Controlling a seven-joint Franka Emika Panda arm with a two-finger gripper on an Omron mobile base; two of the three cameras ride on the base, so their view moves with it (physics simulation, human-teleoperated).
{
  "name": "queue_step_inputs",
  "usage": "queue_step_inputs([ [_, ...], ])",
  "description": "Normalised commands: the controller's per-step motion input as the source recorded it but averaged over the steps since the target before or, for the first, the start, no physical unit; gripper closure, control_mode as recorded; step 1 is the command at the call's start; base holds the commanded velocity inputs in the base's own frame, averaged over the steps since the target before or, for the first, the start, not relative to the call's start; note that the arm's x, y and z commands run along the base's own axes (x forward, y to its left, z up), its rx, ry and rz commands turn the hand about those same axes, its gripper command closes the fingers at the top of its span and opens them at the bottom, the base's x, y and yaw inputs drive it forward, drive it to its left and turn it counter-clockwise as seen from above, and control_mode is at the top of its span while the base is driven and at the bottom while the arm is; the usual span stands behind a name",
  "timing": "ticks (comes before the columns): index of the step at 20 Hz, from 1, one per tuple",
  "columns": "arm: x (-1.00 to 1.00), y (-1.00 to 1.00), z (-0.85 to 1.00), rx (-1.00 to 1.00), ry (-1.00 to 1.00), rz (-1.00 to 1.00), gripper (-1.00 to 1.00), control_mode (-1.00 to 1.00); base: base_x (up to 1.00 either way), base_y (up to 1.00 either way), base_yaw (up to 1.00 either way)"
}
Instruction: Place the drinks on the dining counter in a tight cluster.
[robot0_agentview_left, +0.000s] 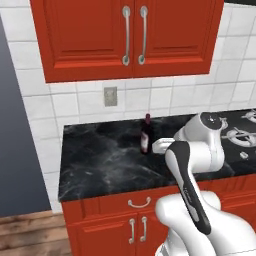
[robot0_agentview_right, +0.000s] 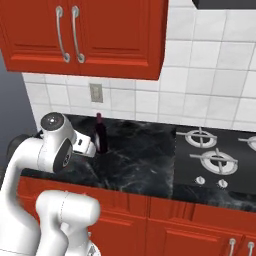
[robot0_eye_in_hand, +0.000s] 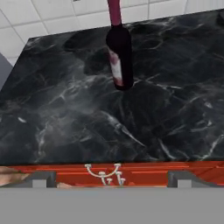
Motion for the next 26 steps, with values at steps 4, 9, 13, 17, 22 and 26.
queue_step_inputs([
  [4, 0.0, 0.0, 0.0, 0.0, 0.0, 0.0, -1.0, 1.0, 0.62, 0.3, -0.14],
  [9, 0.0, 0.0, 0.0, 0.0, 0.0, 0.0, -1.0, 1.0, 0.48, 0.24, -0.08],
  [13, 0.0, 0.0, 0.0, 0.0, 0.0, 0.0, -1.0, 1.0, 0.17, 0.12, -0.02],
  [17, 0.0, 0.0, 0.0, 0.0, 0.0, 0.0, -1.0, 1.0, 0.0, 0.0, 0.0],
  [22, -0.04, -0.05, 0.0, 0.0, -0.06, 0.2, -1.0, -1.0, 0.0, 0.0, 0.0],
  [26, -0.15, -0.14, 0.0, 0.0, -0.22, 0.45, -1.0, -1.0, 0.0, 0.0, 0.0],
])
